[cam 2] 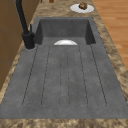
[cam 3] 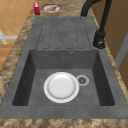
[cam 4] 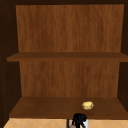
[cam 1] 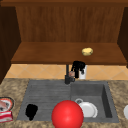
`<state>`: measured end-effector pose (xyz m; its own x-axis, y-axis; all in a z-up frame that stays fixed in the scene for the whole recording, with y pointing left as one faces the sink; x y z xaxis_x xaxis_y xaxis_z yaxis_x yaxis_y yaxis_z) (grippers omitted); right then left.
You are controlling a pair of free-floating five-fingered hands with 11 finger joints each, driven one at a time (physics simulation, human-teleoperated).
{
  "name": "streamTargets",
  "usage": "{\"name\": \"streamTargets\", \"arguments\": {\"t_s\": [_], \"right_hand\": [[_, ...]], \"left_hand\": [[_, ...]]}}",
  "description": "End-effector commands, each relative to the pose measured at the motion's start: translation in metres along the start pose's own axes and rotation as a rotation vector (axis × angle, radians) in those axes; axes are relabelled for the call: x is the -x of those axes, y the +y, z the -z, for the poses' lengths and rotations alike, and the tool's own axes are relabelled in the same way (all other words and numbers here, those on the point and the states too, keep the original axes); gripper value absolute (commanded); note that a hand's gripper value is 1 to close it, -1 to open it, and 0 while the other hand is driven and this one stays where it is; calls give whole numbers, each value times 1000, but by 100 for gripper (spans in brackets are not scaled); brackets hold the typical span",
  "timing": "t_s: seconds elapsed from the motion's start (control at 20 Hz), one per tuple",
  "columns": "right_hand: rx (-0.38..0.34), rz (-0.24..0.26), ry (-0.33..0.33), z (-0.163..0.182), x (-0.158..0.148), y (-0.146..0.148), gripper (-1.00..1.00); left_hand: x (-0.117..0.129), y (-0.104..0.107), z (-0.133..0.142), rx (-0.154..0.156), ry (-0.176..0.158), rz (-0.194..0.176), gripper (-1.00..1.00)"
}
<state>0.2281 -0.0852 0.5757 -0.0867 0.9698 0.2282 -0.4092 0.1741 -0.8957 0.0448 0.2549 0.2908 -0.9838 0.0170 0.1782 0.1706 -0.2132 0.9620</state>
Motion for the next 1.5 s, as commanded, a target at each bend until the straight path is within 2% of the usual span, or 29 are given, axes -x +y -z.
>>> {"name": "streamTargets", "arguments": {"t_s": [0.0,0.45,0.65,1.1,1.25,1.45], "right_hand": [[-54,7,-26,-8,-18,-21,100],[-98,17,-21,-29,-55,-74,100],[-124,21,-11,-24,-64,-102,100],[-234,47,-6,11,-69,-172,100],[-245,48,-9,28,-69,-191,100],[-236,43,-10,58,-68,-202,100]], "left_hand": [[0,0,0,0,0,0,0],[0,0,0,0,0,0,0],[0,0,0,0,0,0,0],[0,0,0,0,0,0,0],[0,0,0,0,0,0,0],[0,0,0,0,0,0,0]]}}
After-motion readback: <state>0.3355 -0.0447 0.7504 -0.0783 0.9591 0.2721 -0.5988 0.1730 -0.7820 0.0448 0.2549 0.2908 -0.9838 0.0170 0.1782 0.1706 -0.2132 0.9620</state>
